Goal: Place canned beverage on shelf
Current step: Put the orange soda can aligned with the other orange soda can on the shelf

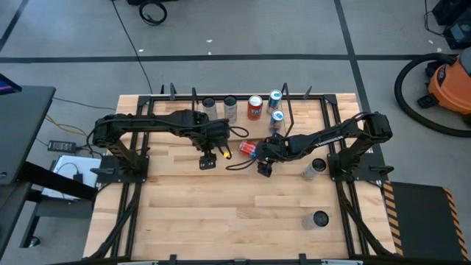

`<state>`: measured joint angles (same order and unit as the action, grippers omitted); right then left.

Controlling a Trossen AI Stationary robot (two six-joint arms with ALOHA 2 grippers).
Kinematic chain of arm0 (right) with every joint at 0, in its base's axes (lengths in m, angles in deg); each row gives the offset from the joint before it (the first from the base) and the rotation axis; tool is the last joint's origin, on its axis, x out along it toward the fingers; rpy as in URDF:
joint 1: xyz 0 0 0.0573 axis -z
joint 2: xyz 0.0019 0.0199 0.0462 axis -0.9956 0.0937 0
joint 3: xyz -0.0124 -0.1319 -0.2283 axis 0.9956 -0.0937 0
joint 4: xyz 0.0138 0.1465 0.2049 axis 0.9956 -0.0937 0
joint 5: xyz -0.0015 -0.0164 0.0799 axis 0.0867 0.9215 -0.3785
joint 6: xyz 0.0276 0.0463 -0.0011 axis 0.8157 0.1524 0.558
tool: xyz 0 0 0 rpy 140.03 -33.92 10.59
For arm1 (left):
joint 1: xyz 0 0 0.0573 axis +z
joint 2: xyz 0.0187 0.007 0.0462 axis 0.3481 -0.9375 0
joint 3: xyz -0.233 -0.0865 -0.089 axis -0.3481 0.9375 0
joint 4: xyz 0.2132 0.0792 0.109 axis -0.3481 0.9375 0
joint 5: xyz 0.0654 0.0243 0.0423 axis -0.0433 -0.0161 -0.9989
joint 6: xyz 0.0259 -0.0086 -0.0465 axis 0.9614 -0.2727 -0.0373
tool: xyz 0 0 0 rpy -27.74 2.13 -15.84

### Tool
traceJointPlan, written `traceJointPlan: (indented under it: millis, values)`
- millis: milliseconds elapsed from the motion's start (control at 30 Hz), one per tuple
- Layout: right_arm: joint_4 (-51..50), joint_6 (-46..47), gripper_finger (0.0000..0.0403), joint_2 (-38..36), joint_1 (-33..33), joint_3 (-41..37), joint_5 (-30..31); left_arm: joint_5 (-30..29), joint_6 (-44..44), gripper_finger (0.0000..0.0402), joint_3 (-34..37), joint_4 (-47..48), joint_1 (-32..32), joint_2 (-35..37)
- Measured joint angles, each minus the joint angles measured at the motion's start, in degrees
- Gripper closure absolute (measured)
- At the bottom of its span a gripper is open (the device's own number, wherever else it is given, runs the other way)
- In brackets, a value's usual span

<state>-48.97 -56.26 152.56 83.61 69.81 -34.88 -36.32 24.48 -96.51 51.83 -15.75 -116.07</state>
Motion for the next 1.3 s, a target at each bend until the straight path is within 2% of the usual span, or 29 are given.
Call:
traceJointPlan:
  millis: [600,733,967,1300]
  values:
    - [5.5,0.0,0.0025,0.0,1.1,-2.8,-1.6,0.0,0.0,0.0111,0.0,0.0,0.0,0.0]
    - [5.0,0.0,0.0043,0.0,1.4,-2.8,-3.0,0.0,0.0,0.0111,0.0,0.0,0.0,0.0]
    - [5.0,0.4,0.0109,0.0,1.5,-2.7,-4.7,0.0,0.0,0.0111,0.0,-0.1,0.0,0.0]
    - [2.5,0.6,0.0110,-0.1,1.5,-1.4,-7.9,0.0,1.0,0.0111,0.0,1.8,0.0,0.0]
